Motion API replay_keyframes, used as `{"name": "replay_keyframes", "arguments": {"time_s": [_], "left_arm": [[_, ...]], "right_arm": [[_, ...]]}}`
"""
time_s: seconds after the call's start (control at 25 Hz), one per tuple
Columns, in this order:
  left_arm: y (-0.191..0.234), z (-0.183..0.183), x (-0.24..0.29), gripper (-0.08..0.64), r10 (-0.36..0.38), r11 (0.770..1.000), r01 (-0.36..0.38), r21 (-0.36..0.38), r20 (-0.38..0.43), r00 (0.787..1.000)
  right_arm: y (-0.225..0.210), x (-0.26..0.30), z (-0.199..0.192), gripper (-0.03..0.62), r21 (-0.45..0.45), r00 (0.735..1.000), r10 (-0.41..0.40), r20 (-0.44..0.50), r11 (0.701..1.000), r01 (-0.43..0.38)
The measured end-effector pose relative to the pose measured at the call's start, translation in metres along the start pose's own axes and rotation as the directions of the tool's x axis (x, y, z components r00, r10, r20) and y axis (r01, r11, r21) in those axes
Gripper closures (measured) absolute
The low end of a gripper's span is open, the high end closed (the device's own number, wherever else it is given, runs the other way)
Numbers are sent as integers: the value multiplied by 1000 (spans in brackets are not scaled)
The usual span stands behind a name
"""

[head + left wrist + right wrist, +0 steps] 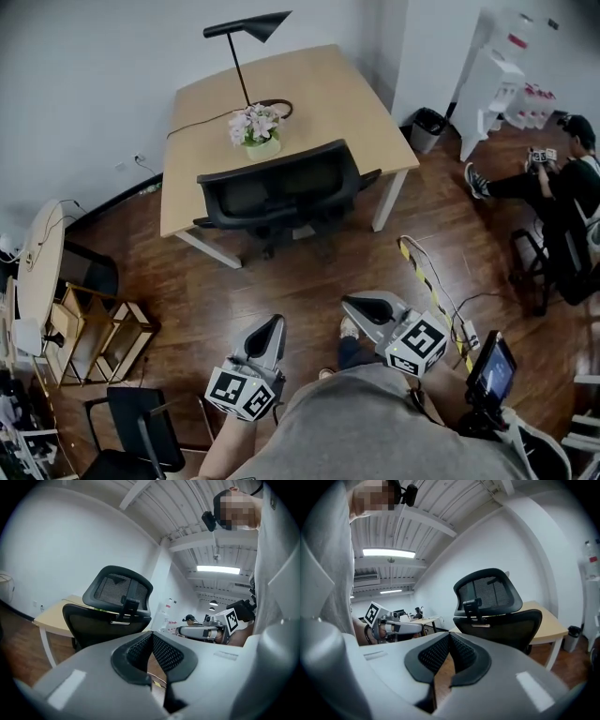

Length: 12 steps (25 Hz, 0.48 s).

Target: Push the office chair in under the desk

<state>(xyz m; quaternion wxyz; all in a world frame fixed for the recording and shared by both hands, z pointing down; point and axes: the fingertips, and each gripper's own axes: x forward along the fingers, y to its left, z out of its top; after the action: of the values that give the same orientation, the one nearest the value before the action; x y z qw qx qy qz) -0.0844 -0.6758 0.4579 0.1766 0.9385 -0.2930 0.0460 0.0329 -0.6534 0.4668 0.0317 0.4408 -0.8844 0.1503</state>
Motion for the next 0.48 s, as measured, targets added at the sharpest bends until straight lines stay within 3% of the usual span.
{"name": "replay_keyframes", "arguments": {"time_s": [0.28, 0.48], "left_arm": [[-34, -42, -50, 560, -67, 997, 64, -30, -80, 995], [-48, -40, -57, 560, -75, 997, 74, -11, -65, 995]], "right_arm": [[59, -34, -40, 586, 27, 996, -50, -79, 998, 53], [76, -47, -45, 586, 43, 995, -52, -81, 998, 56]]}}
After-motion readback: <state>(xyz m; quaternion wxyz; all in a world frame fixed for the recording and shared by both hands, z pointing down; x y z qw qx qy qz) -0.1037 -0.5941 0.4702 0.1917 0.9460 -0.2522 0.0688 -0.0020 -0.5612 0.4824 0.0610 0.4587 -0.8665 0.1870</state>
